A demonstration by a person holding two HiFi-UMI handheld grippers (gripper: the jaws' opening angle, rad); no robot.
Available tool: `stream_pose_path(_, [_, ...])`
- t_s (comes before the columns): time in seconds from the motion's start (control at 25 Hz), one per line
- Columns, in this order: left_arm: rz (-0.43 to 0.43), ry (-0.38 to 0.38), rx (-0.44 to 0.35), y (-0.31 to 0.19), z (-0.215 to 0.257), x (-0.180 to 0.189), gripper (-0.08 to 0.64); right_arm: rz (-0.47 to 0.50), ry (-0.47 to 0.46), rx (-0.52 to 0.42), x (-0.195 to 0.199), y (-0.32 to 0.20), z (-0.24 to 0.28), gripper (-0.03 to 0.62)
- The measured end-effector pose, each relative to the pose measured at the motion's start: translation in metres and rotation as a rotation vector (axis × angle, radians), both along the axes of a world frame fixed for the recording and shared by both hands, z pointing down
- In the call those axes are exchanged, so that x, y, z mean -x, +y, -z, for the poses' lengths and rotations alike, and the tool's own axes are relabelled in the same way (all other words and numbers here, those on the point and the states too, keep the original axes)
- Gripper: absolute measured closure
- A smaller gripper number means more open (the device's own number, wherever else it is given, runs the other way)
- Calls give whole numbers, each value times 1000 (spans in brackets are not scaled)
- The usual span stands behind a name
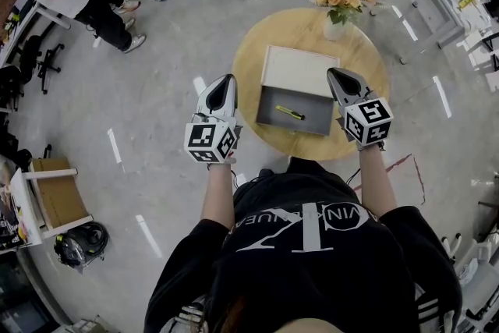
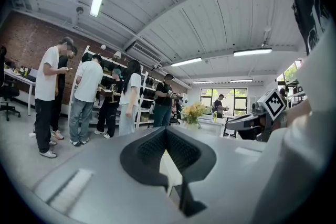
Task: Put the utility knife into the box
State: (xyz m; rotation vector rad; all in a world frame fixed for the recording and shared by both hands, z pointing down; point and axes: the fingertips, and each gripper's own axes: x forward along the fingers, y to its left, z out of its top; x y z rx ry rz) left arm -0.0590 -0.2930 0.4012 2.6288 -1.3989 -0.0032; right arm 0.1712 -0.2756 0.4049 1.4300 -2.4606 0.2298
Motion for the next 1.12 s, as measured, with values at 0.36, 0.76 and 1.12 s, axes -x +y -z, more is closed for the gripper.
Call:
stream_pose_path(0.36, [9, -6, -12, 0, 4, 5, 554, 4, -11, -18, 2, 0, 2, 578])
stream_pose_path(0.76, [15, -4, -24, -1, 7, 7, 554, 6, -18, -38, 4, -4, 8, 578])
stream_pose_path(1.12, [19, -9, -37, -3, 11, 11, 554, 6, -18, -53, 5, -6, 10, 578])
